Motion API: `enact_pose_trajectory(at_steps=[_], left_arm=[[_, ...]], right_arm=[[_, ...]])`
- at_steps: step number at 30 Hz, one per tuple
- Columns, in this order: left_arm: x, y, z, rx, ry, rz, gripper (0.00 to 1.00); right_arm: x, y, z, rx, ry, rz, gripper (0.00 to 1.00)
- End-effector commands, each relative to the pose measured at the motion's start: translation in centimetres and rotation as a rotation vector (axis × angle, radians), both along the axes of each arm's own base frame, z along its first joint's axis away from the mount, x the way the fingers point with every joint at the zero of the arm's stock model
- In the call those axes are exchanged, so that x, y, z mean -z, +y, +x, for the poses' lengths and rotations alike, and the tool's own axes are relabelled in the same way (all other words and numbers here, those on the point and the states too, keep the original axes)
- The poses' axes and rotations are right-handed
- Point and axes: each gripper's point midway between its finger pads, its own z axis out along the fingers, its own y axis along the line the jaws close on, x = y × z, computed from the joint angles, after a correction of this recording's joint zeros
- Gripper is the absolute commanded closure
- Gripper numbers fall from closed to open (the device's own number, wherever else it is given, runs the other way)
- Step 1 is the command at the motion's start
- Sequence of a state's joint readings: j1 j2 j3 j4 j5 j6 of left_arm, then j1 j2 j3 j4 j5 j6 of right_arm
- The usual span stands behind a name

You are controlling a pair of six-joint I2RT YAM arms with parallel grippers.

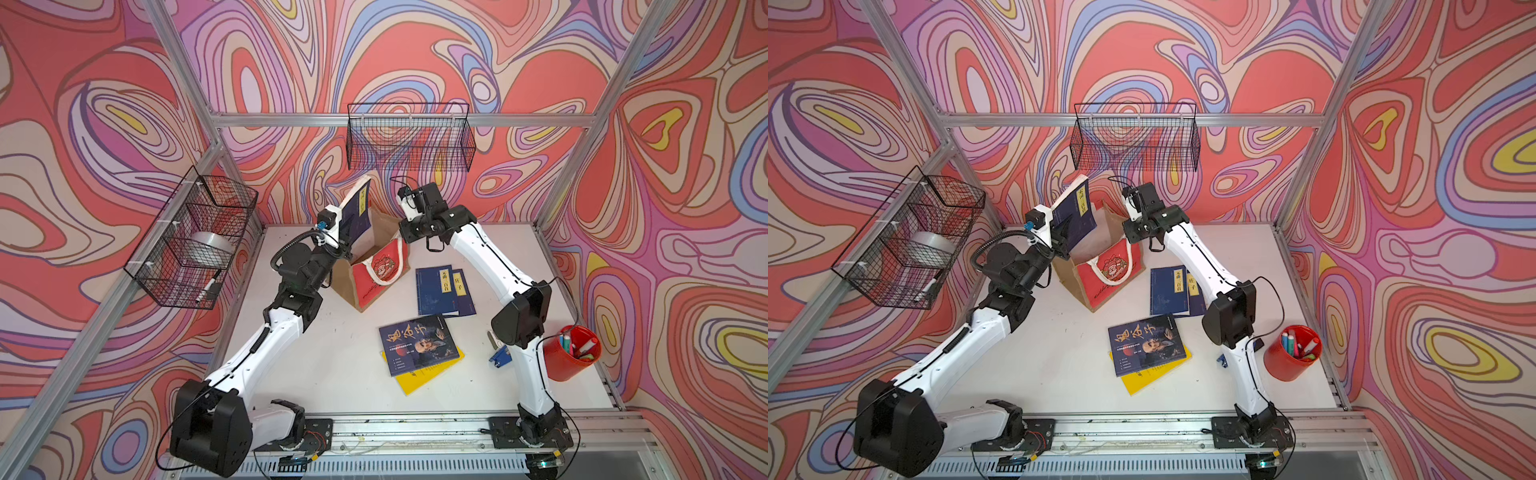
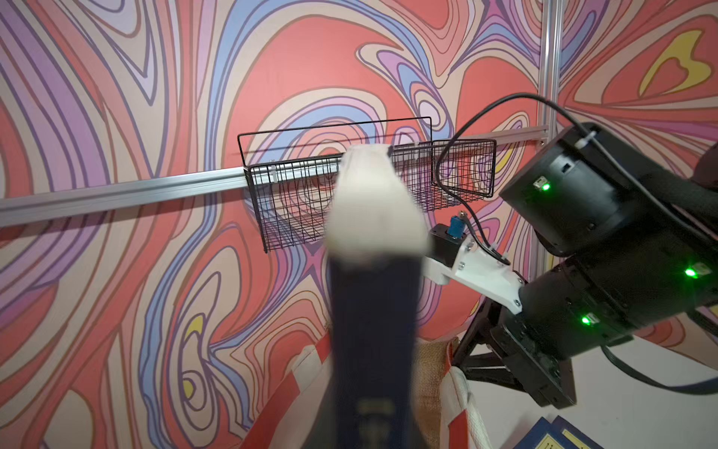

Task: Put the books into the canvas bag
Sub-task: Place the book in the canvas bag.

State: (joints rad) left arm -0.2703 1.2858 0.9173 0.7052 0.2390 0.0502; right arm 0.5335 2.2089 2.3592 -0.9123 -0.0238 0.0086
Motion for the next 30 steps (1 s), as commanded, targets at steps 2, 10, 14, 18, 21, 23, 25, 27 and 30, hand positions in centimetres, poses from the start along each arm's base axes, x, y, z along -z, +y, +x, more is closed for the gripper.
enact_pose_trajectory(at_steps=[2,10,14,18,21,23,25,27,30], left_arm=[[-3.3,-0.5,-0.4,0.115,-0.151,-0.088,1.00],[-0.1,-1.6,1.3,0.180,-0.085,-0.131,1.00],[1.4,-1.9,1.8,0.194,-0.062,-0.140,1.00],[2.6,-2.6,2.0,0.228,-0.033,-0.155,1.00],[3.5,-3.0,2.0,0.232,-0.027,-0.145,1.00],[4.0,-3.3,2.0,0.227,-0.020,-0.128,1.00],[4.4,-3.5,2.2,0.221,-0.013,-0.108,1.00],[4.8,-3.7,2.2,0.217,-0.007,-0.094,1.00],[5.3,-3.8,2.1,0.217,-0.004,-0.091,1.00]], right_arm=[[1.7,0.6,-0.8,-0.020,0.059,0.015,0.99],[1.3,0.6,-1.6,-0.019,0.063,0.048,1.00],[0.8,0.5,-2.0,-0.022,0.060,0.063,1.00],[0.1,0.2,-2.2,-0.002,0.051,0.073,1.00],[-0.9,0.0,-2.5,0.007,0.034,0.097,0.84],[-1.6,-0.3,-2.9,0.012,0.025,0.108,0.69],[-2.0,-0.6,-3.3,0.015,0.022,0.110,0.60],[-2.1,-1.1,-3.7,0.025,0.023,0.103,0.53],[-2.6,-1.8,-4.2,0.039,0.008,0.099,0.47]])
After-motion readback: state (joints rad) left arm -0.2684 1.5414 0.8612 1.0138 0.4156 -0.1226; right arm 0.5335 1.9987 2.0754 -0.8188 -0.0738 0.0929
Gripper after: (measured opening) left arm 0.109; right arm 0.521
